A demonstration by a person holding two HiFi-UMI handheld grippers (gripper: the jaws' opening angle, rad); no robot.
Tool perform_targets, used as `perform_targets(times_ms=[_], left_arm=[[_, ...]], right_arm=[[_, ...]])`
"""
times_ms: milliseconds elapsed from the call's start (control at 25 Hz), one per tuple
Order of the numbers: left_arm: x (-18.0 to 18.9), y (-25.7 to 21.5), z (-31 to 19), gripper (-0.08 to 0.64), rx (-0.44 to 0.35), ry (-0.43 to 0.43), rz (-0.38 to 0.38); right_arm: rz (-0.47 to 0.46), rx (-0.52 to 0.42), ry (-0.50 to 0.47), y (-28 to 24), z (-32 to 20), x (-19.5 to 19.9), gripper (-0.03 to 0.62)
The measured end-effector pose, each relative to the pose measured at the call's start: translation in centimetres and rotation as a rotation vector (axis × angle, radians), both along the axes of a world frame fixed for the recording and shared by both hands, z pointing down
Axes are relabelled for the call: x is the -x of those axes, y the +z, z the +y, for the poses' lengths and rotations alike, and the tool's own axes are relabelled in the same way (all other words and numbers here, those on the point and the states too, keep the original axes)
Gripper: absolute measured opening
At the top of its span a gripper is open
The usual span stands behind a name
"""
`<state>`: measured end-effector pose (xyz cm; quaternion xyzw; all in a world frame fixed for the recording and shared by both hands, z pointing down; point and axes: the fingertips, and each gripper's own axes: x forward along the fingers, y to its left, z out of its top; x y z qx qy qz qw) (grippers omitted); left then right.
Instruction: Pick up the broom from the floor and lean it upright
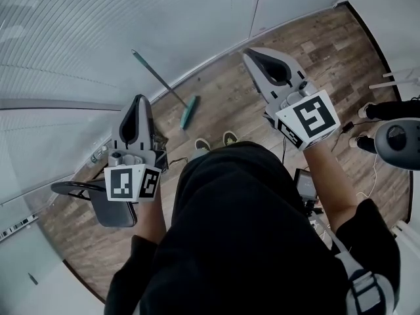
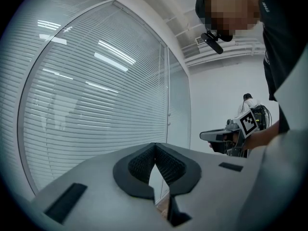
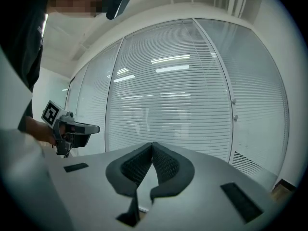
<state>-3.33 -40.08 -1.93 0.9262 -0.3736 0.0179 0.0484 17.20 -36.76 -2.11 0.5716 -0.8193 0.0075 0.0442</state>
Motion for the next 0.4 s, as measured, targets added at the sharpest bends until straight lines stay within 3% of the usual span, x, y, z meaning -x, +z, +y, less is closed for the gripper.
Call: perform_targets(times_ms=[400], left_arm=[[-0.7,-0.3,-0.1,0.02,-0.003,-0.02,0.007]], right_arm=[[0.026,-0.005,-0.012,-0.3,-0.2,-1.4,0.017]])
